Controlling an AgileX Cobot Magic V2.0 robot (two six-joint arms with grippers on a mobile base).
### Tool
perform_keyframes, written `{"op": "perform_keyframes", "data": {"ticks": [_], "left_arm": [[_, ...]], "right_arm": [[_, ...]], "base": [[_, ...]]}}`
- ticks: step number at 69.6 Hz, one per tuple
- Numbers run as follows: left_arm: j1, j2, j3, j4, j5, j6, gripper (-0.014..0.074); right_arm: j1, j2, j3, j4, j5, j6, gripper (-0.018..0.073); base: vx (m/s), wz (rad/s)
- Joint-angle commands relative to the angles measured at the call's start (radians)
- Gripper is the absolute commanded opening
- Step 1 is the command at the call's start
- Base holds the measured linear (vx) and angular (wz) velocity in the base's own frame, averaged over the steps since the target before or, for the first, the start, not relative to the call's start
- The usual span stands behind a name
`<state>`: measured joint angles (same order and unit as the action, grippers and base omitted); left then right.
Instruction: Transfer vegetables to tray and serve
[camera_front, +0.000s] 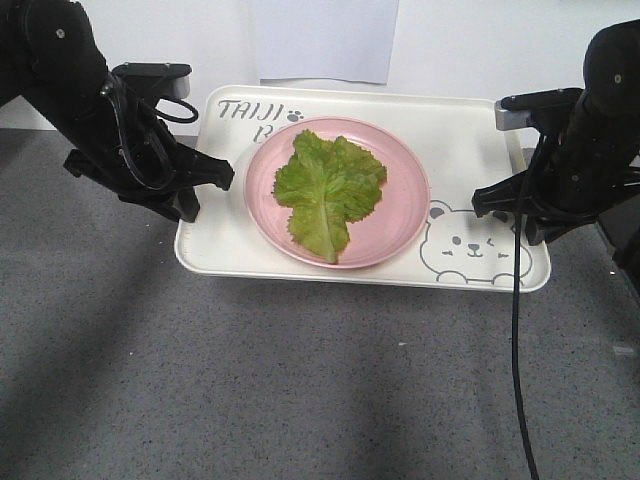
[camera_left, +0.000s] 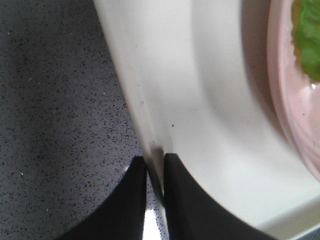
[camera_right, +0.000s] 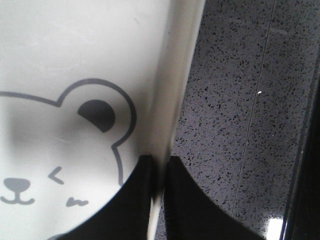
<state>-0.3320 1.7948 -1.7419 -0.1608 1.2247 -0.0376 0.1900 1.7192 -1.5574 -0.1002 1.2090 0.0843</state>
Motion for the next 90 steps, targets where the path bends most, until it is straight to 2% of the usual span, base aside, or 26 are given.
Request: {"op": "perform_keyframes", "data": {"ticks": [1,11,34,52,78,90], "left_arm": [[-0.023,-0.058,-0.039,-0.148,-0.086,0.026,-0.0006],[-0.023,-0.058,-0.039,-0.135,-0.077,0.026,-0.0006],[-0.023,-0.055,-0.038,0.002,-0.036,0.021,-0.0006],[-0.023,-0.017,-0.037,0.017,-0.033,0.021,-0.0006],[-0.023,0.098,-0.037,0.088,-0.038,0.03,-0.0006],[-0.023,0.139,-0.037,0.093,-0.053,0.05,-0.0006]], "right_arm": [[0.017,-0.056,-0.032,0.09,-0.074,-0.038,-0.0008],[0.017,-0.056,-0.032,0.091,-0.083,-0.063,-0.0008],[0.017,-0.049,-0.032,0.18,-0.111,-0.142,-0.0005],[0.02,0.012,-0.032,0.245,-0.123,-0.169,-0.0005],[0.02,0.099,-0.032,0.205,-0.14,-0.169,-0.0005],[0.02,0.119,-0.032,0.186,-0.147,-0.164,-0.0005]], "base": [[0.0,0.0],[0.0,0.0],[0.0,0.0],[0.0,0.0],[0.0,0.0],[0.0,0.0]]}}
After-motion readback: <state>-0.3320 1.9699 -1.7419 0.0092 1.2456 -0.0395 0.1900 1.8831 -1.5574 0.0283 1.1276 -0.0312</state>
